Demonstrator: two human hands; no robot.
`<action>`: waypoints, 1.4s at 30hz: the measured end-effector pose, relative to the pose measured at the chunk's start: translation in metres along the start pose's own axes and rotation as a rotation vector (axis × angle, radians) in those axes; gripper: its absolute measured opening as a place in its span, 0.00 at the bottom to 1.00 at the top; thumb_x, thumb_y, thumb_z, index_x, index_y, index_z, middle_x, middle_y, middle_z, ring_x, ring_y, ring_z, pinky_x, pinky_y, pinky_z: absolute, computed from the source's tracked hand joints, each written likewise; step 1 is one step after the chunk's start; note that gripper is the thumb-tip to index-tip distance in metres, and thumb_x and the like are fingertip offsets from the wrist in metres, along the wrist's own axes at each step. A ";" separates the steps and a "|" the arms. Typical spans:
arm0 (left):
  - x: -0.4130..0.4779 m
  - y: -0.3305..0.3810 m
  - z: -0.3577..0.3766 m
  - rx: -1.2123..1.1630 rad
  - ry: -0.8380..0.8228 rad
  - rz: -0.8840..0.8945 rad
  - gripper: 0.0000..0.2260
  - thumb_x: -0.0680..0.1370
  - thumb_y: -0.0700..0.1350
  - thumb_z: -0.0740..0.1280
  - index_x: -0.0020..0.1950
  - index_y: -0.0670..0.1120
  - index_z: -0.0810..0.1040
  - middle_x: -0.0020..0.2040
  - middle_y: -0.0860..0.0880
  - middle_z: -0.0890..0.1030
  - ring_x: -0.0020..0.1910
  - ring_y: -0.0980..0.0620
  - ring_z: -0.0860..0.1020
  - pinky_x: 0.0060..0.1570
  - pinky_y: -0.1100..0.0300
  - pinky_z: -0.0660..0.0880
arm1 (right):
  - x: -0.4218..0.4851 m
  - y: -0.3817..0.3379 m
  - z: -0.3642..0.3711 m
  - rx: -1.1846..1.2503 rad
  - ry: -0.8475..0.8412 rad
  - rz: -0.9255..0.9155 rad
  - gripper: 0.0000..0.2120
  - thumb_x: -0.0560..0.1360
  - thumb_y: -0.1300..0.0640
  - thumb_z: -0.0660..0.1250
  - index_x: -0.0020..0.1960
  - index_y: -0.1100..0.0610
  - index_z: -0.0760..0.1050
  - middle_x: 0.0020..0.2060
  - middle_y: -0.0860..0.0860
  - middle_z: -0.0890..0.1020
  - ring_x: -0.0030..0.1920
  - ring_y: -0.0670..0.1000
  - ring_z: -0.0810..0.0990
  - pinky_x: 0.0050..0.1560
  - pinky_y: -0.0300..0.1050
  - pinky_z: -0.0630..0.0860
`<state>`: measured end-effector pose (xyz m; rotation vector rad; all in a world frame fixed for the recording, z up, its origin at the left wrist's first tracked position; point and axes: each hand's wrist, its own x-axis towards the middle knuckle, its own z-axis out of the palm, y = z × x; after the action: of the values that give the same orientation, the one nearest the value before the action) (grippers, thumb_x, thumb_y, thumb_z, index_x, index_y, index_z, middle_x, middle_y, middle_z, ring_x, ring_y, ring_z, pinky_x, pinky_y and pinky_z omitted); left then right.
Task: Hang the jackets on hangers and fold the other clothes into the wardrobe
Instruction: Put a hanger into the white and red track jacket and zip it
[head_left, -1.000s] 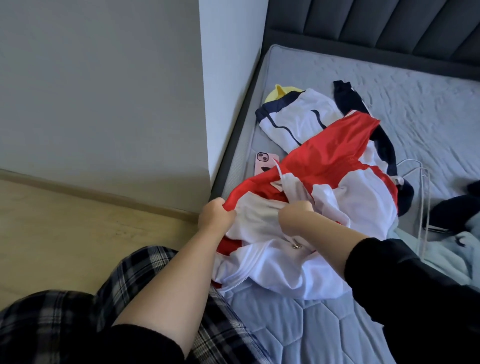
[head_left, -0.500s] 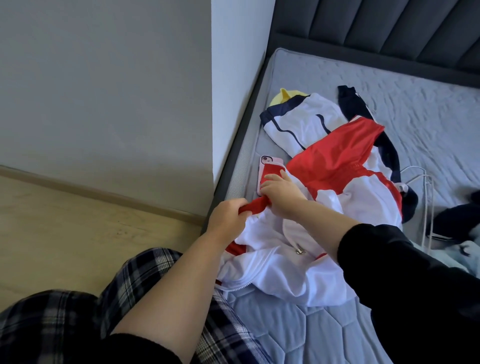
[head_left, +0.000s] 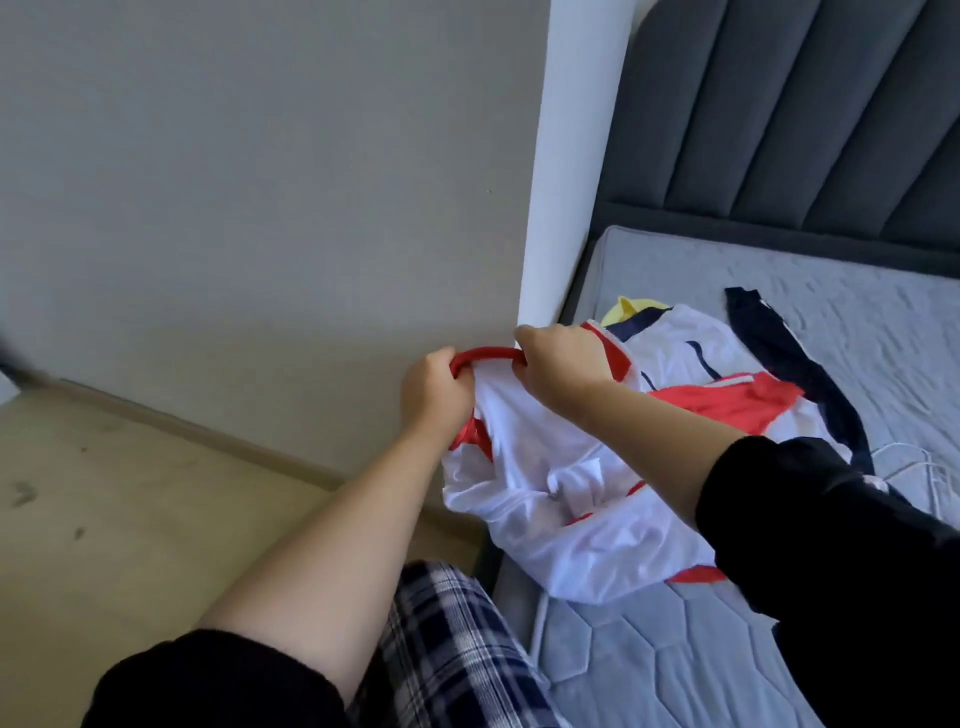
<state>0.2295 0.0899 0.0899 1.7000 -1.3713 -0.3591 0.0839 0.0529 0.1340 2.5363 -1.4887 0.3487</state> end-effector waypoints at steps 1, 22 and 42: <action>0.008 0.006 -0.020 -0.001 0.051 0.025 0.09 0.68 0.43 0.59 0.37 0.39 0.76 0.34 0.40 0.78 0.36 0.39 0.75 0.34 0.52 0.68 | 0.011 -0.012 -0.014 0.016 0.032 -0.005 0.05 0.77 0.56 0.59 0.47 0.58 0.70 0.39 0.57 0.77 0.41 0.62 0.77 0.34 0.45 0.63; 0.069 0.039 -0.372 0.694 0.292 -0.311 0.07 0.72 0.37 0.65 0.48 0.39 0.79 0.51 0.39 0.81 0.50 0.39 0.80 0.45 0.54 0.76 | 0.127 -0.185 -0.207 0.045 0.307 -0.076 0.11 0.74 0.66 0.59 0.55 0.60 0.74 0.52 0.59 0.80 0.52 0.63 0.79 0.41 0.46 0.68; 0.037 0.013 -0.373 -0.249 0.270 -0.565 0.09 0.79 0.31 0.53 0.51 0.33 0.72 0.42 0.36 0.79 0.27 0.41 0.81 0.29 0.52 0.81 | 0.119 -0.202 -0.184 0.706 -0.284 0.230 0.15 0.76 0.65 0.51 0.34 0.64 0.70 0.17 0.56 0.75 0.15 0.50 0.73 0.19 0.35 0.71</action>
<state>0.4934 0.2272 0.3190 1.8222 -0.6075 -0.5647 0.2971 0.1011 0.3374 3.0382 -2.0678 0.6730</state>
